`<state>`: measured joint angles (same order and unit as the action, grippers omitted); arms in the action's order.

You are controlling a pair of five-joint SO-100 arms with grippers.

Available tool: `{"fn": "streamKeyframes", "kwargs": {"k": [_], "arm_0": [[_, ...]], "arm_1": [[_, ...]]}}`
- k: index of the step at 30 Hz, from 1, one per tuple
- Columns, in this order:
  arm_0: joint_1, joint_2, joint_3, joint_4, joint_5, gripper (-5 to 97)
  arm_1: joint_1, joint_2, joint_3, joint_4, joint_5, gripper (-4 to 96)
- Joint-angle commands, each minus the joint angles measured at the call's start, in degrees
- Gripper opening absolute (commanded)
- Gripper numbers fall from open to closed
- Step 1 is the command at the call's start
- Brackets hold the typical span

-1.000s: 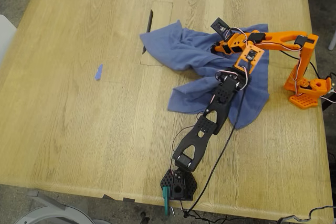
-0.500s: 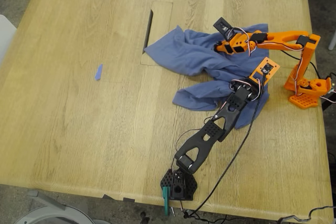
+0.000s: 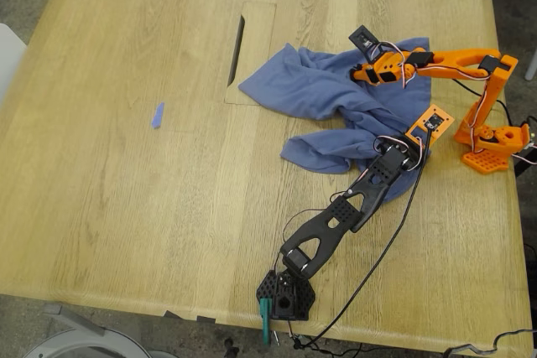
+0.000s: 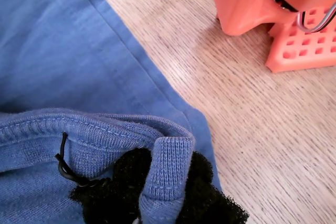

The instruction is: Fold a T-shirt

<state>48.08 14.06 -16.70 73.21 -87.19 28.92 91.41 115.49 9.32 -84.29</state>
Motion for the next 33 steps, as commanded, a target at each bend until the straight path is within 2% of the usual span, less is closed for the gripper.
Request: {"fn": "streamKeyframes", "kwargs": {"k": [1,8,12,14,18,21,25,27,33], "arm_0": [[5.7,1.4,-2.5,-2.5,-0.4,0],[3.5,-4.5,-2.5,-3.4,-0.6,1],[1.6,-6.3,-2.5,-4.7,-0.7,5],[0.8,-6.5,-2.5,-4.7,-0.7,12],[0.0,-6.5,-2.6,-6.9,-2.1,43],[-0.4,-6.5,-2.6,-8.3,-2.2,56],[-0.4,-6.5,-2.6,-8.3,-2.7,63],[-0.7,-6.5,-2.5,-8.2,-2.5,63],[-2.2,-8.4,-2.5,-5.4,1.7,64]], "arm_1": [[1.8,4.3,-0.4,-1.7,0.5,-0.2],[1.4,5.1,0.2,-1.6,0.5,-0.2],[1.2,5.4,0.3,-1.5,0.5,-0.2],[1.1,5.4,0.4,-1.4,0.5,-0.2],[0.9,5.5,0.5,-1.1,0.4,-0.2],[0.5,5.6,0.5,-1.0,0.4,-0.2],[0.1,5.9,0.6,-0.7,0.2,-0.2],[-0.2,6.1,0.9,-0.6,0.2,-0.2],[-1.1,7.1,1.7,-0.1,-0.2,-0.2]]}}
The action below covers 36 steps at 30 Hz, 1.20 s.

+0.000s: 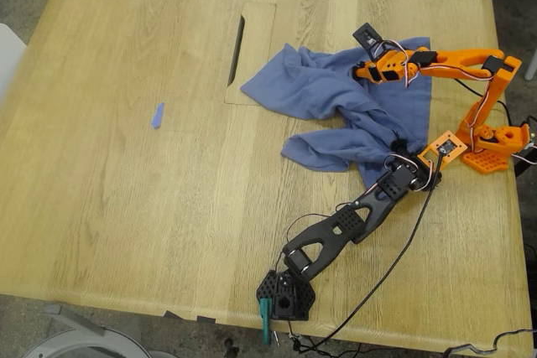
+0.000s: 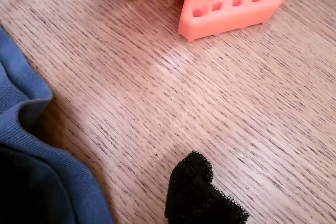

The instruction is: Fold a T-shirt

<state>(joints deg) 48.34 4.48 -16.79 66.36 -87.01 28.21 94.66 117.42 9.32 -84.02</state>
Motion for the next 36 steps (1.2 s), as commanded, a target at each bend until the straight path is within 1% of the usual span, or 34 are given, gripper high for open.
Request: {"fn": "streamKeyframes", "kwargs": {"k": [1,5,9,12,18,22,29,33,34,36], "arm_0": [[-2.7,0.7,-2.4,2.0,2.1,64],[-3.9,-0.9,-2.4,6.7,5.3,63],[-5.4,-2.4,-2.3,7.6,8.3,59],[-7.3,-3.5,-2.3,7.6,12.7,56],[-9.9,-4.6,-2.3,7.3,15.2,48],[-10.9,-5.1,-2.3,7.6,16.8,39],[-13.1,-6.0,-2.4,7.6,21.7,25],[-14.8,-6.7,-2.4,7.6,23.0,22],[-15.2,-6.7,-2.4,7.6,24.2,22],[-16.1,-6.7,-2.4,7.0,24.9,20]], "arm_1": [[-0.6,4.1,-0.2,0.1,-0.4,-0.2],[-1.3,5.4,1.1,0.8,-1.0,-0.2],[-1.9,6.9,3.1,0.9,-1.1,-0.2],[-2.5,7.6,4.2,0.7,-1.1,-0.2],[-3.6,7.9,4.8,0.4,-1.2,-0.2],[-4.2,7.9,4.9,0.2,-1.2,-0.2],[-4.7,8.0,5.1,0.1,-1.2,-0.2],[-4.9,8.0,5.4,0.0,-1.3,-0.2],[-5.0,8.0,5.4,0.0,-1.3,-0.2],[-5.2,8.0,5.4,0.0,-1.3,-0.2]]}}
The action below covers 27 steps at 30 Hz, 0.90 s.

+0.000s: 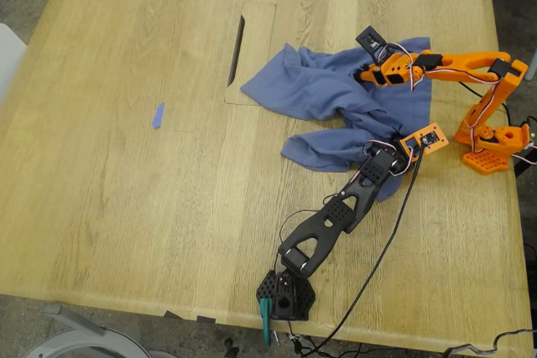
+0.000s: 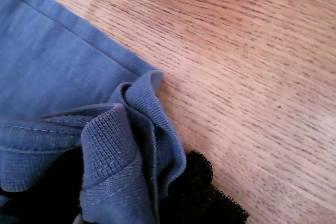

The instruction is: Fold a T-shirt

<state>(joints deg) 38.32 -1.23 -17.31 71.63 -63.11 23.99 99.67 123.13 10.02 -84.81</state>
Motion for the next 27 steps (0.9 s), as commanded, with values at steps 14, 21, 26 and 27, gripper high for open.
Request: {"fn": "streamKeyframes", "kwargs": {"k": [14,21,26,27], "arm_0": [[-12.5,1.0,-1.9,3.6,1.9,0],[-15.2,10.5,-1.9,8.0,1.0,0],[-17.4,18.6,-1.9,10.8,0.8,0],[-17.9,20.1,-1.9,11.5,0.8,0]], "arm_1": [[-2.0,6.3,0.4,0.4,-0.4,-0.2],[-1.7,12.7,2.7,2.2,-0.2,-0.2],[-1.8,17.7,4.8,2.8,0.0,-0.2],[-1.9,18.7,5.2,3.0,0.0,-0.2]]}}
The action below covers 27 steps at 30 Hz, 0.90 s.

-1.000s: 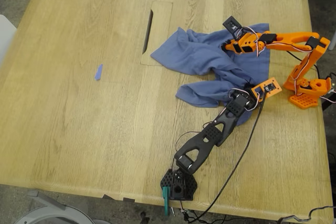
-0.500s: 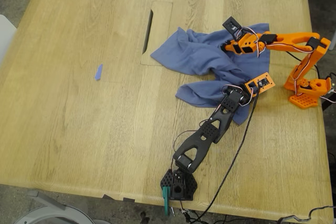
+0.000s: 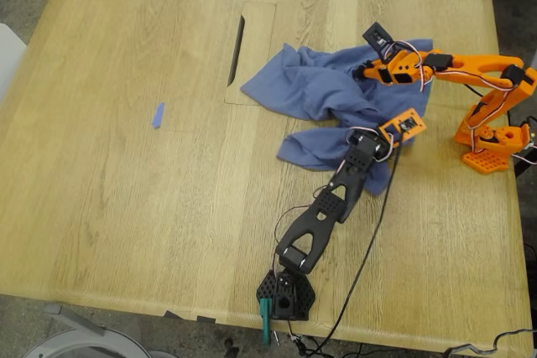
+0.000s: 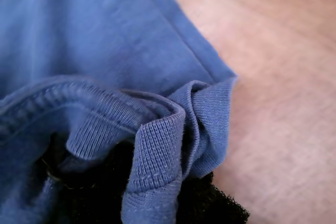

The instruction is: Fold a T-shirt

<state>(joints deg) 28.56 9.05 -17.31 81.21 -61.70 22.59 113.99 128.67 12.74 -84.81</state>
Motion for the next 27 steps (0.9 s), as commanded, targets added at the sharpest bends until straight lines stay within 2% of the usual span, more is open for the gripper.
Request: {"fn": "streamKeyframes", "kwargs": {"k": [1,16,27], "arm_0": [[-8.6,11.2,-1.9,2.7,-0.6,0],[-10.9,30.7,-1.9,7.7,-0.9,0],[-13.3,44.4,-1.8,10.2,0.3,0]], "arm_1": [[-0.6,5.3,0.2,0.2,0.0,-0.2],[-4.7,18.2,-0.9,-1.4,-0.4,-0.2],[-6.2,19.7,-9.7,-1.8,-1.2,-0.2]]}}
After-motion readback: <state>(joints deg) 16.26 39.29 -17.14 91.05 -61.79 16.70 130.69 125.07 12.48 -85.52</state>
